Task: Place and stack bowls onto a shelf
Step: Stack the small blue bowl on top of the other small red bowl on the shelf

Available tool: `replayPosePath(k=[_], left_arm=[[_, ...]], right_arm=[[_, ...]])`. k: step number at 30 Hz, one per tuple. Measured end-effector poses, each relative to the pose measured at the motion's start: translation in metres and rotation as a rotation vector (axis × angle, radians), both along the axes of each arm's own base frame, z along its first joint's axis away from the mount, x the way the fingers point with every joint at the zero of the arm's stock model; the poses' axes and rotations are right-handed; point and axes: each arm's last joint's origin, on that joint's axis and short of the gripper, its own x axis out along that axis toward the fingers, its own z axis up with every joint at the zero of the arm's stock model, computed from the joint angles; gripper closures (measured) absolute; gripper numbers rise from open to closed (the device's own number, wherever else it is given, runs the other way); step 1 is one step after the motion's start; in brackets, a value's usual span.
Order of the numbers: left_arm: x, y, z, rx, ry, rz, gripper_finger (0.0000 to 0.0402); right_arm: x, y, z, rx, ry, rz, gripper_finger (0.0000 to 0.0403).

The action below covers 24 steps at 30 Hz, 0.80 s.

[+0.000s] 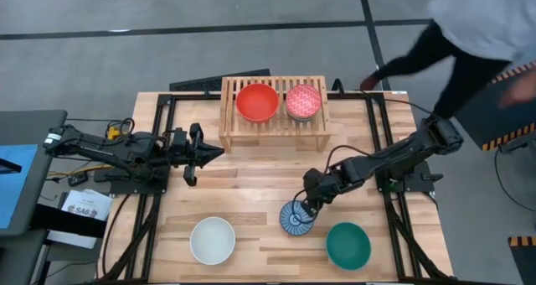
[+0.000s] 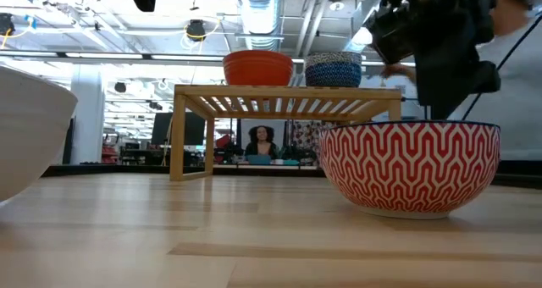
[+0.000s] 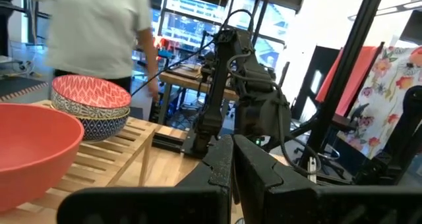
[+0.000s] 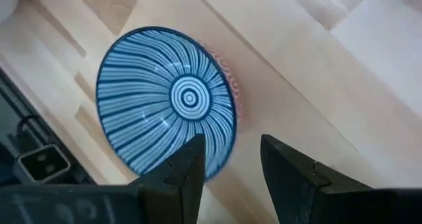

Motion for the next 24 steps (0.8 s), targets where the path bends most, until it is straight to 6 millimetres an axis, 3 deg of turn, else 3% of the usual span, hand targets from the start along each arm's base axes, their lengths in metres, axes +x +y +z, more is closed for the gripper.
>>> replayPosePath(k=[9,17,24], left_arm=[[0.000,0.000,0.001,-0.007,-0.012,-0.001,0.0401],[0.000,0.000,0.001,0.008,-0.012,0.002,0.0401],[0.000,0.001,0.001,0.024,-0.012,0.033,0.0401]], right_arm=[[0.015,0.025,-0.035,0.061,0.060,0.013,0.0231],[0.022,0.031,-0.043,0.079,0.054,-0.011,0.0234],[0.023,0.027,-0.053,0.048,0.091,-0.032,0.0293]])
